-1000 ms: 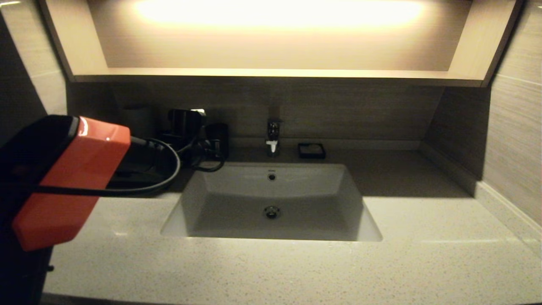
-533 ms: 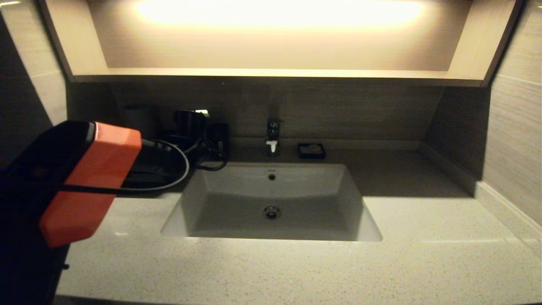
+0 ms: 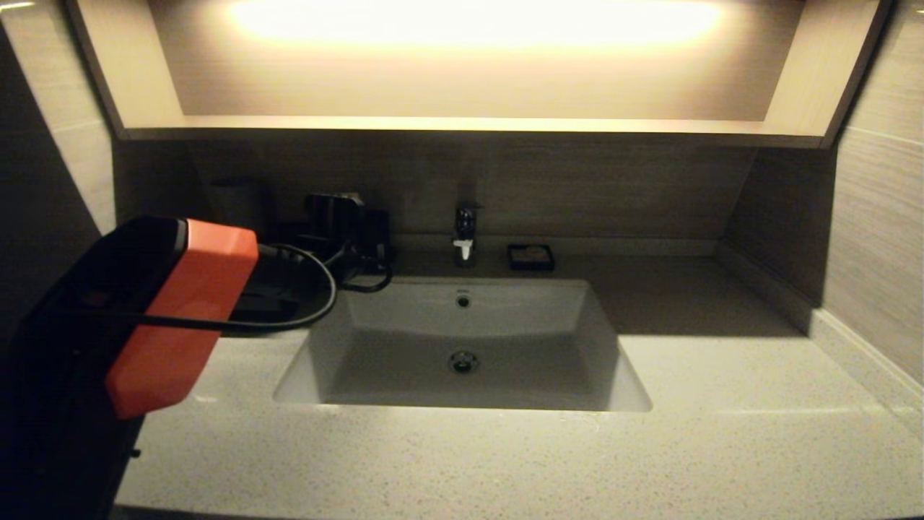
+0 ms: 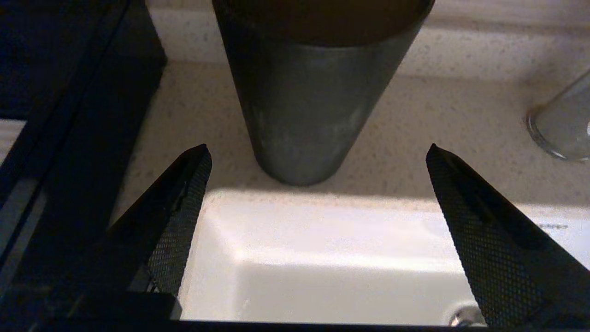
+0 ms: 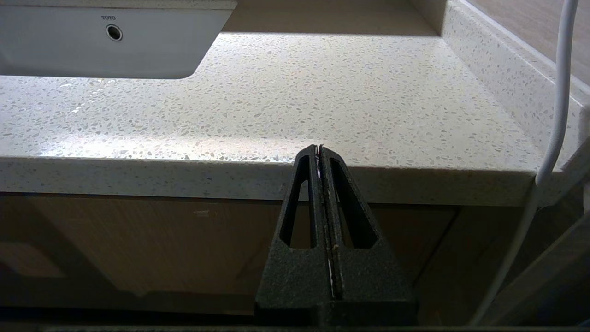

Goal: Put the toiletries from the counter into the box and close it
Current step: Pick up the cup

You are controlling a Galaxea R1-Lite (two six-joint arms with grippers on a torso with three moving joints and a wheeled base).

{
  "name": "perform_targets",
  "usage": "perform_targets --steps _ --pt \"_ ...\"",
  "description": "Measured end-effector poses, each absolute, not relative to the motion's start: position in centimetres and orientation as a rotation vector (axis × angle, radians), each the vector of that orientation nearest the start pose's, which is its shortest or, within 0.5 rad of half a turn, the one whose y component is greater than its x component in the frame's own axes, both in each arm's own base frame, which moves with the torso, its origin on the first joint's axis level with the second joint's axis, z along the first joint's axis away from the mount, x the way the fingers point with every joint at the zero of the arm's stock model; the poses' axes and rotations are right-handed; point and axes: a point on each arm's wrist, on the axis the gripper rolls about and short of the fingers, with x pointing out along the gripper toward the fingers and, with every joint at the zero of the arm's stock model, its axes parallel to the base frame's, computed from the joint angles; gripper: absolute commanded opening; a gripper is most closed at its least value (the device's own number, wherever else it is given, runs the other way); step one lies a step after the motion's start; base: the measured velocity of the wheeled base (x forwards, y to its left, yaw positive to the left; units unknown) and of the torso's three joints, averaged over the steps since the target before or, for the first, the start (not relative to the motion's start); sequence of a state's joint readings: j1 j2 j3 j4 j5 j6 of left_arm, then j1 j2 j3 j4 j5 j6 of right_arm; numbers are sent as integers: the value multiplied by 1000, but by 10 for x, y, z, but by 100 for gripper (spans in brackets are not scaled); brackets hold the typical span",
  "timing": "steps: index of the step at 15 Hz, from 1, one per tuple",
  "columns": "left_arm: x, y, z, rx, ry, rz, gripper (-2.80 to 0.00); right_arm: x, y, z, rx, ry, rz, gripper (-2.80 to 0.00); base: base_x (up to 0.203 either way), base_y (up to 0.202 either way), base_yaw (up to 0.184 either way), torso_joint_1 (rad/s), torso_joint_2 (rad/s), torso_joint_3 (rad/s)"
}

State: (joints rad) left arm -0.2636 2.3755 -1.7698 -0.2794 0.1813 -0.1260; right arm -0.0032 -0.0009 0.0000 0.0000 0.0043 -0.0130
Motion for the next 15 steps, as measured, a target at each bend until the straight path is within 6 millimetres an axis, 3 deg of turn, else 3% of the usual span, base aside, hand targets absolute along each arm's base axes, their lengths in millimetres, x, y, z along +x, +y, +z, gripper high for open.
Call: perform_targets --steps 15 --pt "512 -129 116 -27 260 -47 0 -23 0 75 -13 -1 1 -280 0 0 0 0 0 0"
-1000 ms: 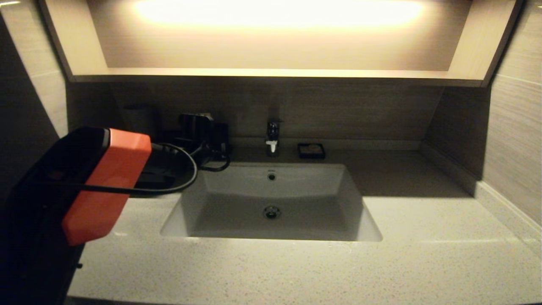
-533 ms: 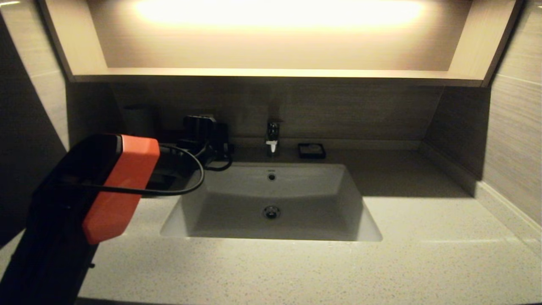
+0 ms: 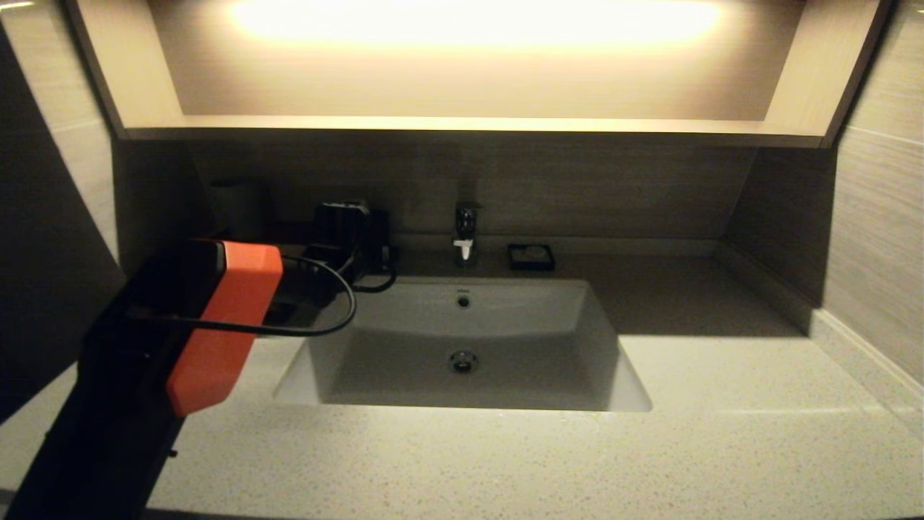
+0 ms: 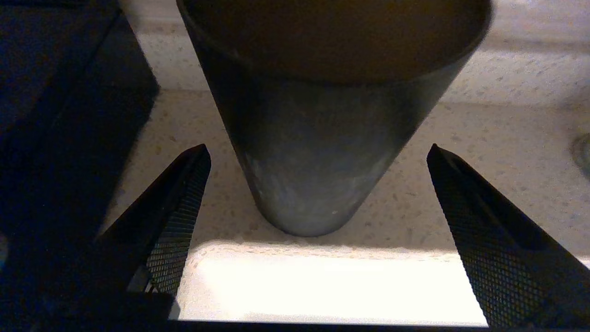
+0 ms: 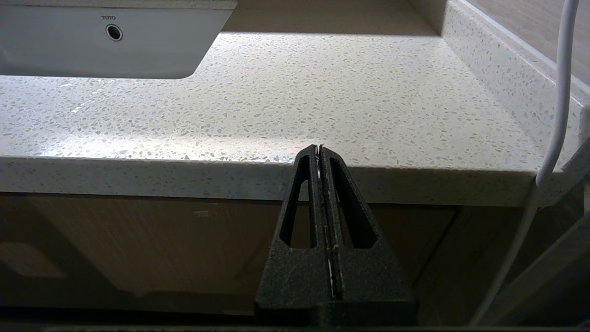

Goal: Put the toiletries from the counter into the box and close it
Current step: Pick up the cup

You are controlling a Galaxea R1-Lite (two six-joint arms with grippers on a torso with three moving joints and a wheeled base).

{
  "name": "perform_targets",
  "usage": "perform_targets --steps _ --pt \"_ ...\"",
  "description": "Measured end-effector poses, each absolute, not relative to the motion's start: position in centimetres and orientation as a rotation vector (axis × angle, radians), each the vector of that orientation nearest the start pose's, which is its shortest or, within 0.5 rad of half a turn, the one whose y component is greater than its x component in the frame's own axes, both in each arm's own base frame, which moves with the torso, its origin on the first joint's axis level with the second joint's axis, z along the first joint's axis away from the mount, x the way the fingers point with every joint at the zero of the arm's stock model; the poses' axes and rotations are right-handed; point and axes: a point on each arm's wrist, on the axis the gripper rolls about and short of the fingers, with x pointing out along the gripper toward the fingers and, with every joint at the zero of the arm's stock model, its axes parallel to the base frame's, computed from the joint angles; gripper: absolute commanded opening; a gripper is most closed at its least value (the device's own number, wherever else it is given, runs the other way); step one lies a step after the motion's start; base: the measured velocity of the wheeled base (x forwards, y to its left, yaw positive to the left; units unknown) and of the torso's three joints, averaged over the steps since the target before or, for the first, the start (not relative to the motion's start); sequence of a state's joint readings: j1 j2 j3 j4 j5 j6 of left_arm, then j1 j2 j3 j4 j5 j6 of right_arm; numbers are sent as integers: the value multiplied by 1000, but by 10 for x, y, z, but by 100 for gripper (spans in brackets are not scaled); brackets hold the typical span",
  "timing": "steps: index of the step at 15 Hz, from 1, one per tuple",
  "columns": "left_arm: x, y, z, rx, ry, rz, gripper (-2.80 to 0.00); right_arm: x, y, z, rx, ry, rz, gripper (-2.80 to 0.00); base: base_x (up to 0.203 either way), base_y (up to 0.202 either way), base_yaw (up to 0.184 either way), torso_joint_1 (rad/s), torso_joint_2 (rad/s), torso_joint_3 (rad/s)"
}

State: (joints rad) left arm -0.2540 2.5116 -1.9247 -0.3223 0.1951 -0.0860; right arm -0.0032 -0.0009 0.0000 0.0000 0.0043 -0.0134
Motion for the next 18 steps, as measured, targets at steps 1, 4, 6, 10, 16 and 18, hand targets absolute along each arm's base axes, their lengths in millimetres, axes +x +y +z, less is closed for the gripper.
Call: perform_targets --steps 1,4,6,10,16,18 --pt "513 -129 114 -25 262 -47 0 -23 0 75 -13 -1 1 -280 0 0 0 0 0 0" --pt "516 -127 114 -34 219 -44 0 -23 0 75 -13 -1 1 -280 0 0 0 0 0 0" --pt "517 -126 112 -36 206 -44 0 -23 0 75 -13 -1 1 -280 0 0 0 0 0 0" --pt "520 -127 108 -30 172 -46 0 -23 0 75 -13 -1 1 -280 0 0 0 0 0 0" --pt "524 -125 103 -32 146 -44 0 -23 0 75 -13 -1 1 -280 0 0 0 0 0 0" --pt "524 -125 103 -36 123 -44 0 -23 0 75 -13 -1 1 -280 0 0 0 0 0 0"
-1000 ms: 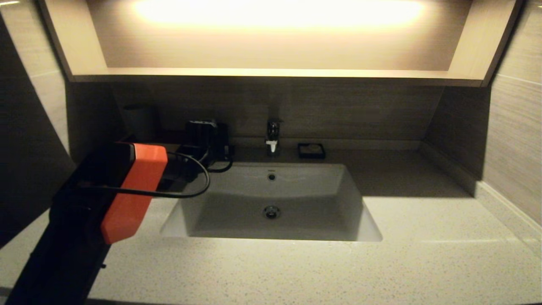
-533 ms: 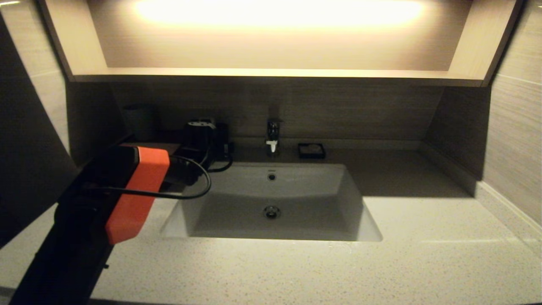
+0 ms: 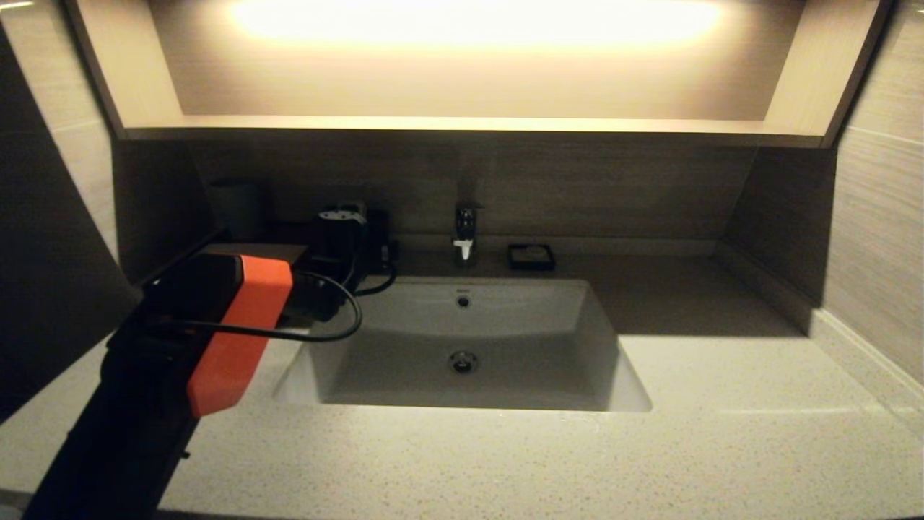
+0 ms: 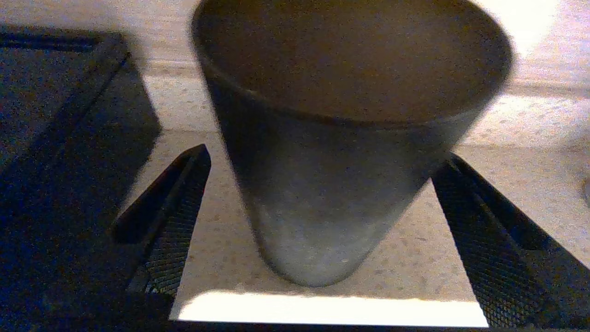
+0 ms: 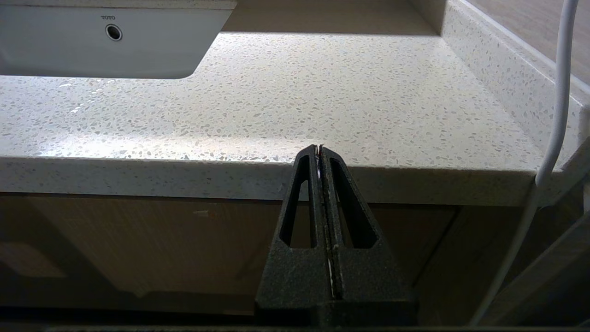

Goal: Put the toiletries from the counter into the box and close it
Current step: Pick up the cup

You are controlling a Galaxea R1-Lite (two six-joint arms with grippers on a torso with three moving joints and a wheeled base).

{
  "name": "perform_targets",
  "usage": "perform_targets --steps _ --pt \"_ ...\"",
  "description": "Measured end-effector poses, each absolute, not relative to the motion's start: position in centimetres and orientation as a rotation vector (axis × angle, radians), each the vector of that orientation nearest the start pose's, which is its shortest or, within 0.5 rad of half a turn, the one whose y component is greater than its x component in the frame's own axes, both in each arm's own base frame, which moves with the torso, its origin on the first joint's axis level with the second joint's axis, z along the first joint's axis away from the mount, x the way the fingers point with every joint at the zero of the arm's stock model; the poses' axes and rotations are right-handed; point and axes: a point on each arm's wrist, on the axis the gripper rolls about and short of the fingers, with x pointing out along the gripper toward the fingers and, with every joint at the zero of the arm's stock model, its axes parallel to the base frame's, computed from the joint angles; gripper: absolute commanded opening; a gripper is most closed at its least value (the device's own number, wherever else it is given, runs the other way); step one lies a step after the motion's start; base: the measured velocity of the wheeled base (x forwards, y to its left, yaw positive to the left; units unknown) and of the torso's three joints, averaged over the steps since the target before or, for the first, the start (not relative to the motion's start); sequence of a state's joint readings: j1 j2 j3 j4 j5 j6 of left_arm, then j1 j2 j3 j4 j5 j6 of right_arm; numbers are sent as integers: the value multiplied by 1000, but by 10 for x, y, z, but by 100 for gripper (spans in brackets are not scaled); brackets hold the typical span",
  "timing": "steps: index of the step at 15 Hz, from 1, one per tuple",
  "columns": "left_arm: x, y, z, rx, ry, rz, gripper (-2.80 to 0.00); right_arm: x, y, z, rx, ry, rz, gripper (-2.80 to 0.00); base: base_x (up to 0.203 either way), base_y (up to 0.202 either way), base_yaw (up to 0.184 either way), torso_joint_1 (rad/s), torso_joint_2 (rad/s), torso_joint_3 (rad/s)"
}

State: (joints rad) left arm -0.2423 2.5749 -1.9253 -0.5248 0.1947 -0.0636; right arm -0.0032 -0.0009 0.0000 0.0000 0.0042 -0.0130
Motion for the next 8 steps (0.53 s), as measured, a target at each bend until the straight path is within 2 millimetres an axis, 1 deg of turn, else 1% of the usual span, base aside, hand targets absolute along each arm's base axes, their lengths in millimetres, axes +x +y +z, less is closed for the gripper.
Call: perform_targets --steps 2,3,8 --pt "525 -125 101 -36 126 -44 0 -23 0 75 -13 -1 1 -280 0 0 0 0 0 0" --pt "525 -125 100 -36 125 -43 -280 -23 0 75 -13 -1 1 -280 0 0 0 0 0 0" --pt "527 -121 101 -40 106 -38 -280 -23 0 75 -13 -1 1 -280 0 0 0 0 0 0"
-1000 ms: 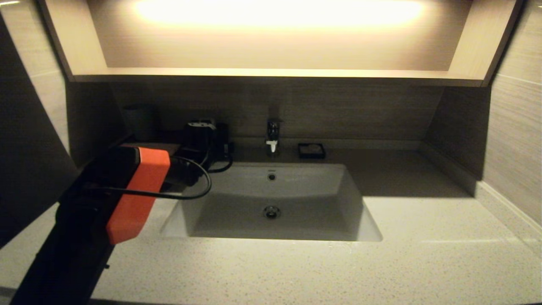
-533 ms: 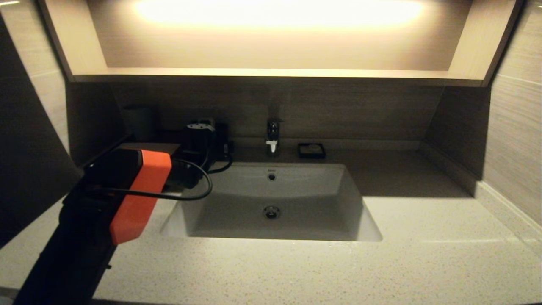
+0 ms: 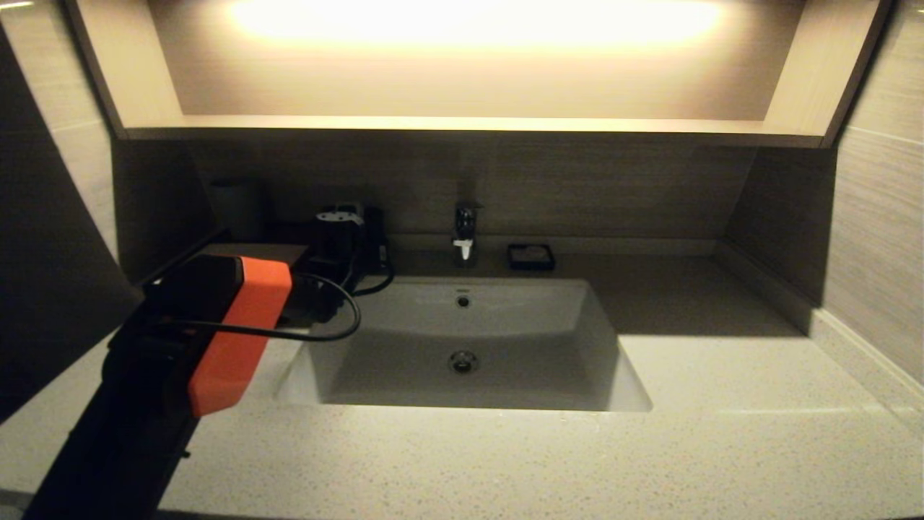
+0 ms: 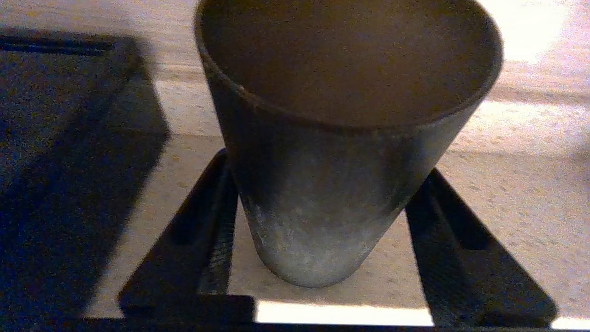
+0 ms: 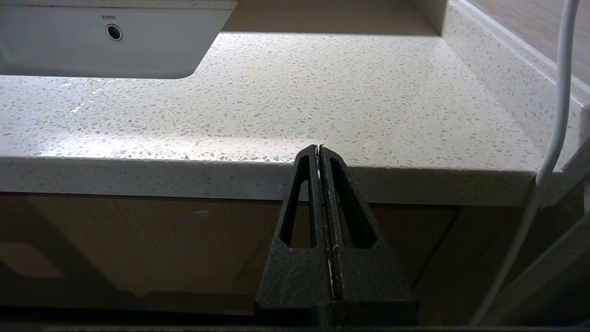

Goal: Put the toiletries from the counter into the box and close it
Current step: Pick up the cup

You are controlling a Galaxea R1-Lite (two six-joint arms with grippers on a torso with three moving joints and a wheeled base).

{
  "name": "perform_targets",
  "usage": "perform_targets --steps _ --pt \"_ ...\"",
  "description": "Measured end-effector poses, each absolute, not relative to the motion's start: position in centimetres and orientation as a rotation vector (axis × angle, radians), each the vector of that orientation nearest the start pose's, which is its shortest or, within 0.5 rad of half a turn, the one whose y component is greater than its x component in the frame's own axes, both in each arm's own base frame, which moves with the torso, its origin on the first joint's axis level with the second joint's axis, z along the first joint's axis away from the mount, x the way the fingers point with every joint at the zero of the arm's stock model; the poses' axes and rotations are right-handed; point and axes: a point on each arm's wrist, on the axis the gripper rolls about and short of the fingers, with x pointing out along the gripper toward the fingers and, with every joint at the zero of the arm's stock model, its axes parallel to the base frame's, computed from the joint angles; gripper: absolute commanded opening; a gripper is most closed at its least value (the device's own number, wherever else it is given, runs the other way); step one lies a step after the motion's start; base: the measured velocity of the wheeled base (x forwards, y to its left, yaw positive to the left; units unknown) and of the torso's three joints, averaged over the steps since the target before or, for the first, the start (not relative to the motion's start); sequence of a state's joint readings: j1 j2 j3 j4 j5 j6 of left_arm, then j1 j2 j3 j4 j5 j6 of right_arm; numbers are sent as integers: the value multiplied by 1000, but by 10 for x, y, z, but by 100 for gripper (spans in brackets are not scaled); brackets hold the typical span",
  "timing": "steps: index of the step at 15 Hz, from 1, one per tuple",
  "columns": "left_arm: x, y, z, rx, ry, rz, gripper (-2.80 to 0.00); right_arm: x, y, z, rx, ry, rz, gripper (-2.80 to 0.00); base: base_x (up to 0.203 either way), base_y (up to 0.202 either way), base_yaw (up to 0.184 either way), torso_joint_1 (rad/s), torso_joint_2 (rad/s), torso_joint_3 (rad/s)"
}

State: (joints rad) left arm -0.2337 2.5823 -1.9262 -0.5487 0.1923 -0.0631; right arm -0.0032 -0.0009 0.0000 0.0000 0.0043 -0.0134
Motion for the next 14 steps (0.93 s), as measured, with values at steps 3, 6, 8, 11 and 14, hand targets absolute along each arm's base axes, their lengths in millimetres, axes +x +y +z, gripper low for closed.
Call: perform_targets --steps 3,6,8,11,14 --pt "527 -119 100 -40 104 -35 -280 -23 0 75 -13 -1 1 -280 0 0 0 0 0 0" --pt "528 -119 100 -42 97 -35 -280 -23 0 75 -13 -1 1 -280 0 0 0 0 0 0" --pt "528 -119 101 -43 94 -35 -280 -23 0 75 -13 -1 1 -280 0 0 0 0 0 0" --pt "527 -118 106 -47 80 -31 -280 -23 0 75 -13 -1 1 -280 0 0 0 0 0 0" --pt "525 -117 118 -43 52 -18 -280 -23 0 75 -13 -1 1 -280 0 0 0 0 0 0"
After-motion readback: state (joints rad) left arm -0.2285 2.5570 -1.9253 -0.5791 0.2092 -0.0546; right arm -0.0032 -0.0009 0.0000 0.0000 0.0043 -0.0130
